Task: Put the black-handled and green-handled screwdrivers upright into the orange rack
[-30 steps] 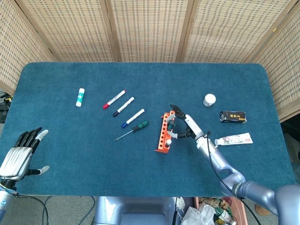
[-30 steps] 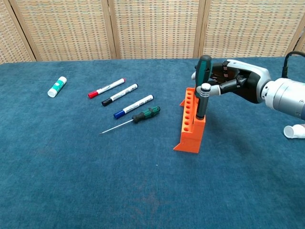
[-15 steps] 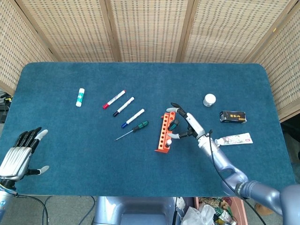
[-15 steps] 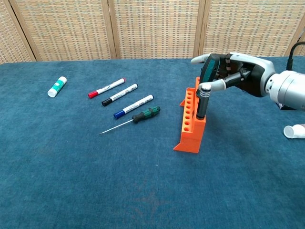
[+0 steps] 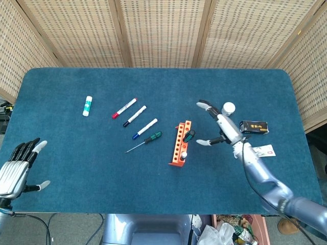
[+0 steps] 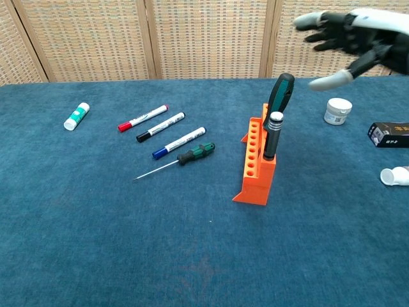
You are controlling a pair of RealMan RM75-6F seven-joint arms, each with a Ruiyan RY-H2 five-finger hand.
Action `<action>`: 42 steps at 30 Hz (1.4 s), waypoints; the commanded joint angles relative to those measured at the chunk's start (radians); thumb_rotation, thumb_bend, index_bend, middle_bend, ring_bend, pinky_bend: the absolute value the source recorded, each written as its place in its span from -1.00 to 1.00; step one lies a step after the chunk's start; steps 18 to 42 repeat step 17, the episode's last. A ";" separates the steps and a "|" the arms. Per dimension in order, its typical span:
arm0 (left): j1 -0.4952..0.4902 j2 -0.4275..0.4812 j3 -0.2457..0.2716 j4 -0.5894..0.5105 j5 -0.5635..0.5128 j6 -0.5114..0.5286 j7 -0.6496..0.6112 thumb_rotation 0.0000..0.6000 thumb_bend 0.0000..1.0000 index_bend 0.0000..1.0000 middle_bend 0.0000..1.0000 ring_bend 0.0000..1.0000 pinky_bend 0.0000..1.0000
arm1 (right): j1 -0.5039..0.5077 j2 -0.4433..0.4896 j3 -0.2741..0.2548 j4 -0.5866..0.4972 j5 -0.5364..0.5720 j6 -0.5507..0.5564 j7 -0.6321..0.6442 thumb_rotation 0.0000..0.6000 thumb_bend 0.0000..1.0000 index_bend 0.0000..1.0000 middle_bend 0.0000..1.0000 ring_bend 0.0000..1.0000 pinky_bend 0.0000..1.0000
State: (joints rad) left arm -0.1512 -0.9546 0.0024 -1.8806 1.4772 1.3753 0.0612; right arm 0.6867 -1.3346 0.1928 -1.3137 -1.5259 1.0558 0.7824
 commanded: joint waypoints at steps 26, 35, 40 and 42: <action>0.038 -0.023 0.012 0.060 0.067 0.069 -0.017 1.00 -1.00 -1.00 -1.00 -1.00 -1.00 | -0.457 0.226 -0.165 -0.224 -0.063 0.496 -0.878 1.00 -1.00 -0.99 -1.00 -1.00 -1.00; 0.038 -0.023 0.012 0.060 0.067 0.069 -0.017 1.00 -1.00 -1.00 -1.00 -1.00 -1.00 | -0.457 0.226 -0.165 -0.224 -0.063 0.496 -0.878 1.00 -1.00 -0.99 -1.00 -1.00 -1.00; 0.038 -0.023 0.012 0.060 0.067 0.069 -0.017 1.00 -1.00 -1.00 -1.00 -1.00 -1.00 | -0.457 0.226 -0.165 -0.224 -0.063 0.496 -0.878 1.00 -1.00 -0.99 -1.00 -1.00 -1.00; 0.038 -0.023 0.012 0.060 0.067 0.069 -0.017 1.00 -1.00 -1.00 -1.00 -1.00 -1.00 | -0.457 0.226 -0.165 -0.224 -0.063 0.496 -0.878 1.00 -1.00 -0.99 -1.00 -1.00 -1.00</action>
